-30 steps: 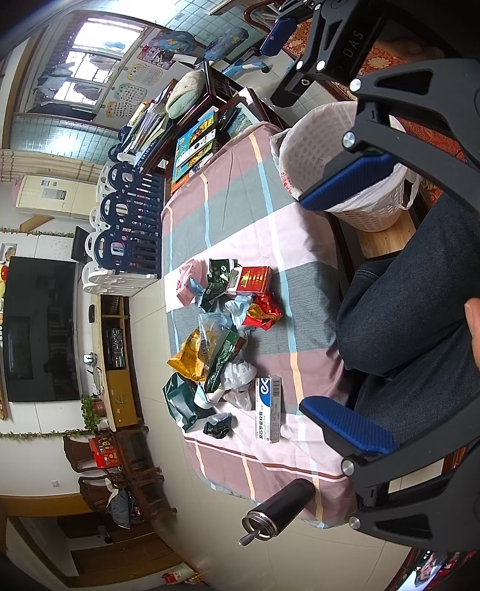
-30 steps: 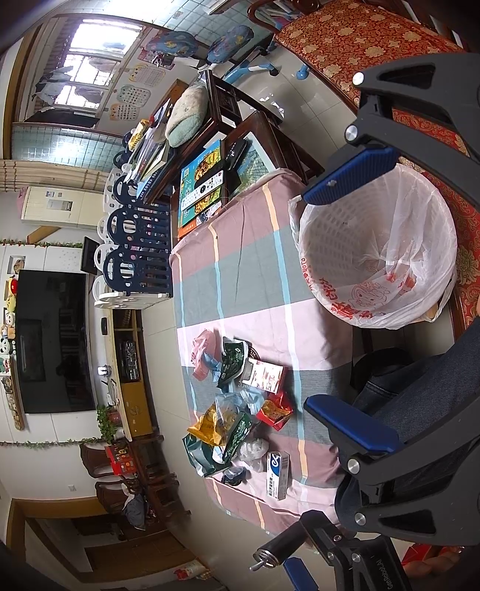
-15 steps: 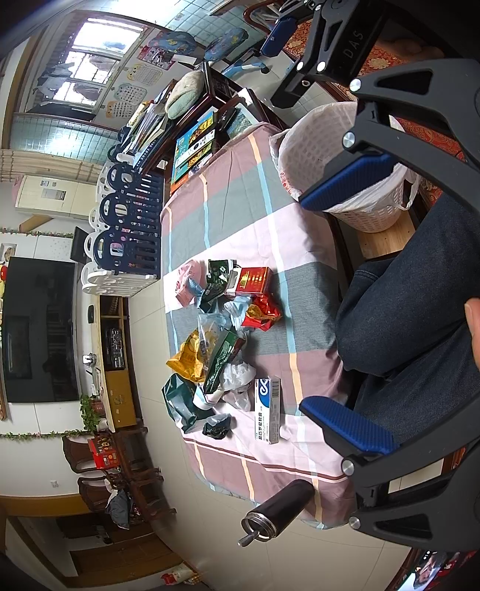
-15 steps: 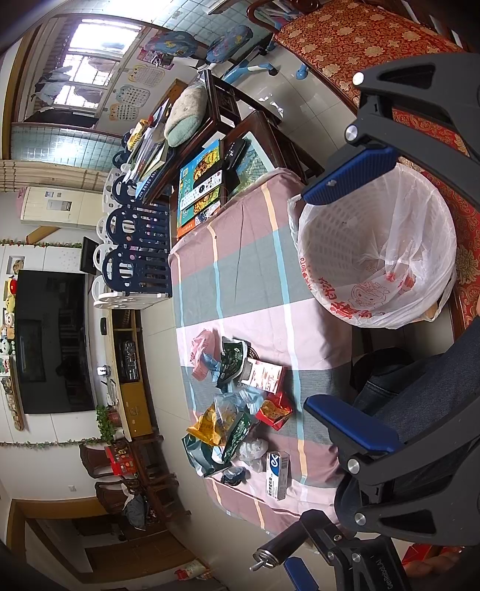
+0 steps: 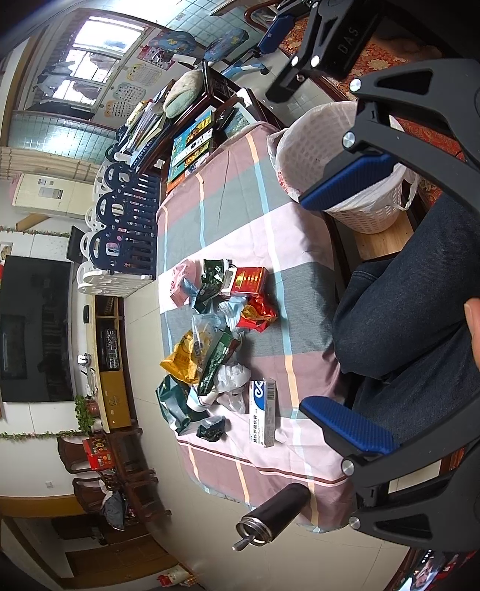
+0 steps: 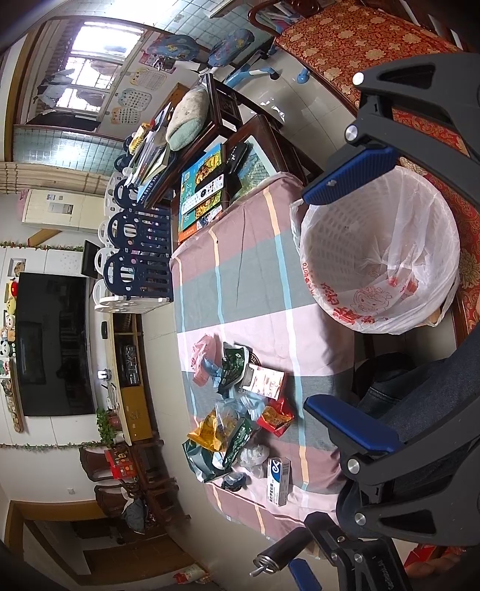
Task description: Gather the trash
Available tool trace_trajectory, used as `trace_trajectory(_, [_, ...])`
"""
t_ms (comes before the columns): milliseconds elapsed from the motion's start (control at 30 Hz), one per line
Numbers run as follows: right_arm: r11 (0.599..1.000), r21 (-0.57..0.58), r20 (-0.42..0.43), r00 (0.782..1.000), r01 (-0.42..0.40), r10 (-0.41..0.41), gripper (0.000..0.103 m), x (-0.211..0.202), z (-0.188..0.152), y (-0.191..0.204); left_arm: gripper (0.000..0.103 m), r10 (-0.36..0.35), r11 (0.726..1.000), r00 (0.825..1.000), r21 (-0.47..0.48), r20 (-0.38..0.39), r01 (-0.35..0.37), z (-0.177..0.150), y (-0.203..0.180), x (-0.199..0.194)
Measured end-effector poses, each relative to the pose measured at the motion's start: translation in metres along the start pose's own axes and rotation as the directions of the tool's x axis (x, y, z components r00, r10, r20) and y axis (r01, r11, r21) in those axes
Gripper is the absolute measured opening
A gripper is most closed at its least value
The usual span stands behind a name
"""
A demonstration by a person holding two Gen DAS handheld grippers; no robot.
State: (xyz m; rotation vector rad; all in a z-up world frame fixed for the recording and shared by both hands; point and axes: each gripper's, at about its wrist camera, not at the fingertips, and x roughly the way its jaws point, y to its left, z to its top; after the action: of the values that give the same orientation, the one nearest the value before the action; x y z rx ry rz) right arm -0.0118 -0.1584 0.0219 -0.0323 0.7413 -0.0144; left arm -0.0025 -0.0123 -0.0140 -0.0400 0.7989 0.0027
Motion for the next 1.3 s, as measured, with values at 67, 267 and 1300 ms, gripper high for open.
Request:
trace_trajectory(67, [1.000,0.001,0.004,1.000,0.002,-0.002,0.100,0.000,0.001,-0.003,0.100,0.011,1.000,1.000,-0.018,-0.020,-0.011,-0.004,-0.001,0.003])
trace_trajectory(267, [1.000,0.014,-0.006,1.000,0.008,-0.008,0.100,0.016,0.003,-0.004,0.100,0.022,0.998,0.998,-0.056,-0.064,-0.025,-0.008,0.016,0.019])
trace_trajectory(1300, [0.961,-0.248,-0.268,0.962,-0.123,0.054,0.087,0.279,0.007,0.218,0.075,0.168,0.864,0.972,-0.451,-0.162,-0.224,-0.028,0.163,0.085])
